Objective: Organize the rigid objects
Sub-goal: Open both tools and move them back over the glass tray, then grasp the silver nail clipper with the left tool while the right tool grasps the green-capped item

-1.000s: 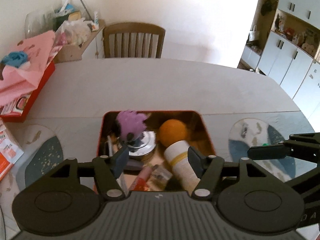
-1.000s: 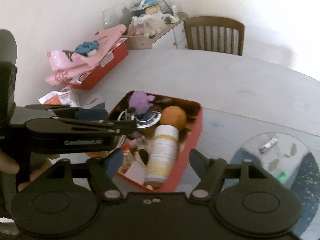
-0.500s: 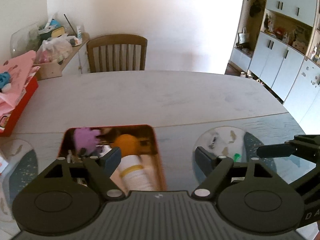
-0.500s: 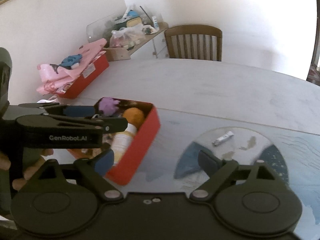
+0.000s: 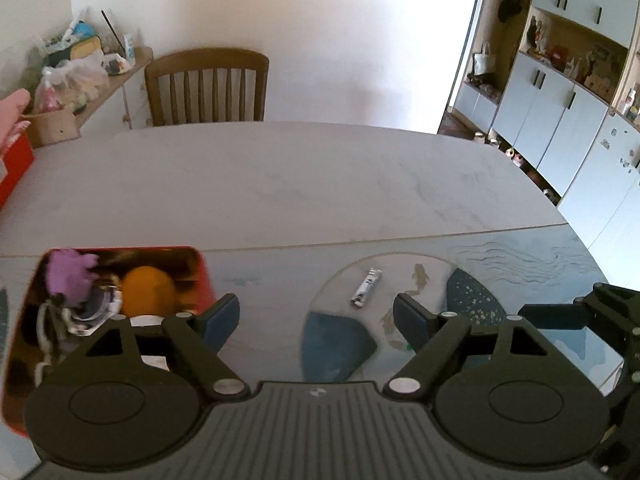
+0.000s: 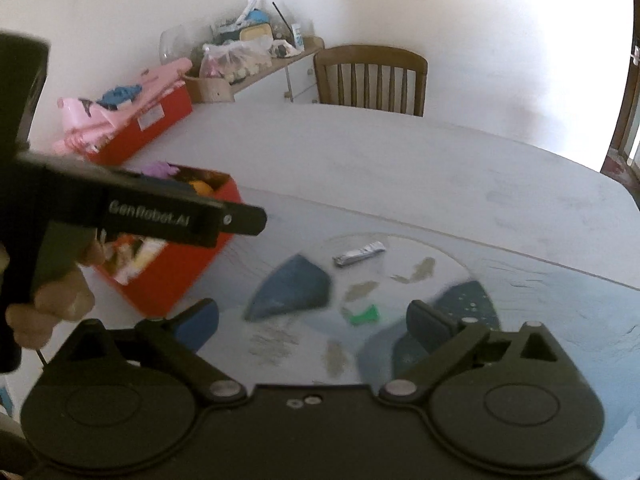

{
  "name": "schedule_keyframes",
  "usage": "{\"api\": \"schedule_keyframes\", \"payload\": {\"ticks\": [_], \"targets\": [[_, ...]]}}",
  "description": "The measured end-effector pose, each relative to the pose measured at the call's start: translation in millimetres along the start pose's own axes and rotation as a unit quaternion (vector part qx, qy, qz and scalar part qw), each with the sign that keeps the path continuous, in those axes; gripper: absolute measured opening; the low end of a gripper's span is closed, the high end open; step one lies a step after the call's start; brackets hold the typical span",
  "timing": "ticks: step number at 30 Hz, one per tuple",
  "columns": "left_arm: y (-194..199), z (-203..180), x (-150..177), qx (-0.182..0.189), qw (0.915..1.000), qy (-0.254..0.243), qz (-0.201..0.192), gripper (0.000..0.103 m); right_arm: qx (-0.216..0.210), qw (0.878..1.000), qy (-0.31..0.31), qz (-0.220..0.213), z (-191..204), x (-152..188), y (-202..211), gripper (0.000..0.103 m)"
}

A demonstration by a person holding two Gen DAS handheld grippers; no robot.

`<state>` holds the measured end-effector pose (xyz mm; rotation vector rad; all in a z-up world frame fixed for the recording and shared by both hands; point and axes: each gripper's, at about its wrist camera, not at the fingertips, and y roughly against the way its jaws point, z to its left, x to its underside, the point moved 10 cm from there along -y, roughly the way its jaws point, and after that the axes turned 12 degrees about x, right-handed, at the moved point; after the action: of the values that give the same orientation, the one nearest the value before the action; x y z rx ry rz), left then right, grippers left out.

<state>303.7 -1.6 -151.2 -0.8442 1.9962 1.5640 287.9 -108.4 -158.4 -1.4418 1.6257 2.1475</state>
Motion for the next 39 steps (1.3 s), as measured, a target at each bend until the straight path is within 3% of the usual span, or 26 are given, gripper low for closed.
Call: {"api": "schedule_keyframes", "payload": {"ticks": [4, 12, 20, 27, 34, 39], "targets": [[-28, -6, 0, 0.007, 0.9999, 0.006, 0.013, 0.084, 0.001, 1.000, 0.026, 0.001, -10, 8, -13, 0.100], [-70, -2, 4, -0.018, 0.9991, 0.020, 0.031, 0.084, -0.008, 0.998, 0.054, 0.020, -20, 15, -42, 0.094], [-96, -1, 10, -0.018, 0.9988, 0.012, 0.044, 0.084, -0.013, 0.996, 0.089, 0.028, -17, 21, -70, 0.075], [-108, -11, 14, -0.022, 0.9984, -0.027, 0.044, 0.084, -0.025, 0.993, 0.115, 0.025, -10, 26, -82, 0.059], [-123, -11, 18, -0.019, 0.9976, -0.035, 0.057, 0.060, -0.028, 0.991, 0.132, 0.017, -6, 25, -87, 0.050], [-131, -14, 19, -0.016, 0.9971, -0.042, 0.062, 0.051, -0.031, 0.991, 0.131, 0.017, -7, 26, -86, 0.042]]}}
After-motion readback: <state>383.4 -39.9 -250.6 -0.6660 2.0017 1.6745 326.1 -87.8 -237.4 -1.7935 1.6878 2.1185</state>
